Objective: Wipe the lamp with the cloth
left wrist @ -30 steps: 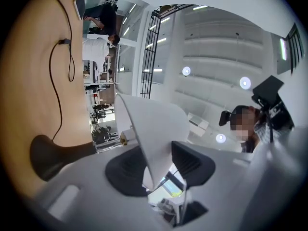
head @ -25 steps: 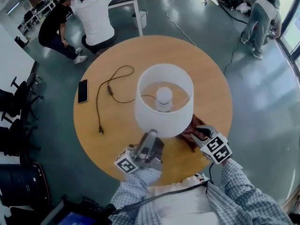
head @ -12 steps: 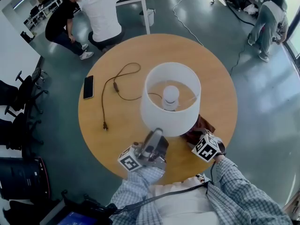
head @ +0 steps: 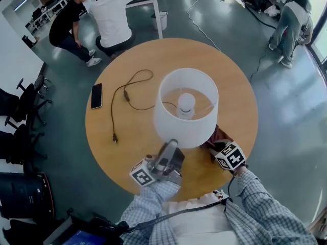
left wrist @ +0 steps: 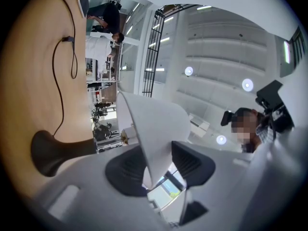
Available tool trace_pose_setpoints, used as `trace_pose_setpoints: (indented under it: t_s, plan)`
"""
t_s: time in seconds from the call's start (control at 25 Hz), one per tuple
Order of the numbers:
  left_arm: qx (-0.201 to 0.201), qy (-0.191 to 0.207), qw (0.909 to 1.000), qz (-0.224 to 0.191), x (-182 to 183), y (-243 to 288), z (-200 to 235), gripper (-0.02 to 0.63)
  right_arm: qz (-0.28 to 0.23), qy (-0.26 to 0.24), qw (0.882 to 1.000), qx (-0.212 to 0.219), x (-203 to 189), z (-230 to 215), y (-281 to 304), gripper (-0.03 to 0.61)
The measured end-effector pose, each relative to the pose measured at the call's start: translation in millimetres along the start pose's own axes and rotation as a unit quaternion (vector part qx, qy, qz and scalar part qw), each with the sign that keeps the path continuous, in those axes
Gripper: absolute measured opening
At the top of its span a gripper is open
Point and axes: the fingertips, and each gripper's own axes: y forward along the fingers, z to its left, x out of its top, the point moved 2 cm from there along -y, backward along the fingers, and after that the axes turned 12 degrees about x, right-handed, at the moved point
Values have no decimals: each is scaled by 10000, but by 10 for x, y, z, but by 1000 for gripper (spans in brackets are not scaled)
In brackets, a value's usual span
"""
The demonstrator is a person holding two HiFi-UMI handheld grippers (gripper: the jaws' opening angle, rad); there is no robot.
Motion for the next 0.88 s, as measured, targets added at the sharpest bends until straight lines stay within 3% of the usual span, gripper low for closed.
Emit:
trace_pose_setpoints:
  t_s: [0.12,0.28,0.4,0.56,0.72,0.88]
  plan:
    - [-105,-72,9999,-22,5,-9,16,153,-1093,919,9894,254,92,-80,-238,61]
    - [-137,-43,9999,-1,13,0,18,153,-2561,1881,9473,405,267,-190,-708,61]
    - [-183,-80,9998,-19,7,-20,29,152,-3372,2086,9170,435,392,-198,-1104,61]
    - [-160,-107,9998,2,-3,-10,20,149,-4171,1636,8930,420,818,-34,-1692,61]
    - [-2,-160,9999,6,-19,-27,88,149,-4659,692,8809,464,1458,241,-2209,61]
    - [-98,-134,9999,-10,-22,-9,63,147,-4790,61,8757,608,1872,501,-2379,61]
